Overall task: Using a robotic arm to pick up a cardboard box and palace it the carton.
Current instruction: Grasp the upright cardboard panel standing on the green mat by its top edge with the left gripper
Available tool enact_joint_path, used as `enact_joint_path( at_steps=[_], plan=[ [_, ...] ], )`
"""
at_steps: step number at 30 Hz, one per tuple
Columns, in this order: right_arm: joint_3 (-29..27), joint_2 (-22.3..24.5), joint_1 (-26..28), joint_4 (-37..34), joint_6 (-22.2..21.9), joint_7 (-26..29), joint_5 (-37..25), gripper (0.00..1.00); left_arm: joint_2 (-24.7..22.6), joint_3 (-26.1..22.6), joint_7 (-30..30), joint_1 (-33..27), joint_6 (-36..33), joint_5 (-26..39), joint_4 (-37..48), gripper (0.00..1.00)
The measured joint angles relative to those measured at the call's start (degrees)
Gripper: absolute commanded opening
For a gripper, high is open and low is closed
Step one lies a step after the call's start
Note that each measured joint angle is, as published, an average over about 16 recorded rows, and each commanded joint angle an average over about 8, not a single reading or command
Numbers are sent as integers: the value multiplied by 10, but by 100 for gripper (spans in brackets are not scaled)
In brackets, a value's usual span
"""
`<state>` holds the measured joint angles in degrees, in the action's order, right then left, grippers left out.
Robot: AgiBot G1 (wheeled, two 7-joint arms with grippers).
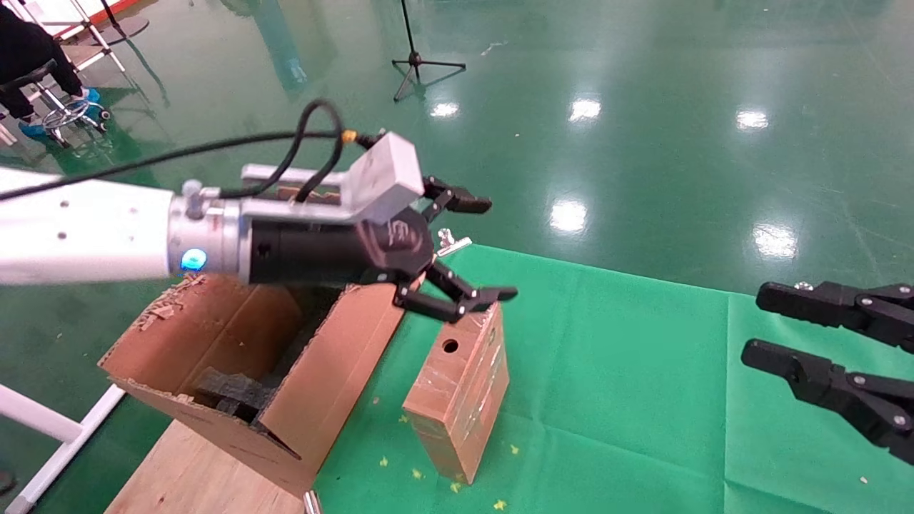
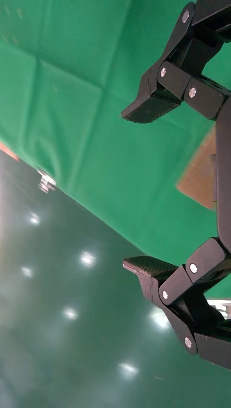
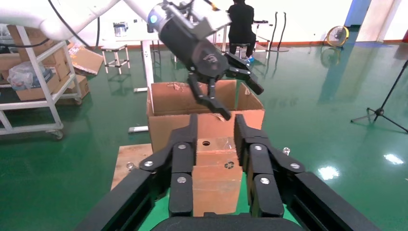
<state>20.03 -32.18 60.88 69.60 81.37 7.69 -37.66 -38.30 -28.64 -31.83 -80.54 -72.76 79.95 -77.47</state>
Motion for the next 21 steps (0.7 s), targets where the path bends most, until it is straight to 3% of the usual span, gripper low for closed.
enact_joint_path(
  at_steps=[9,21],
  plan=[
    [0,0,0,0,0,0,0,0,-37,-66,-216,-100,-76,115,1,100],
    [0,0,0,0,0,0,0,0,-96,-166,-496,-198,-165,203,1,100]
  ],
)
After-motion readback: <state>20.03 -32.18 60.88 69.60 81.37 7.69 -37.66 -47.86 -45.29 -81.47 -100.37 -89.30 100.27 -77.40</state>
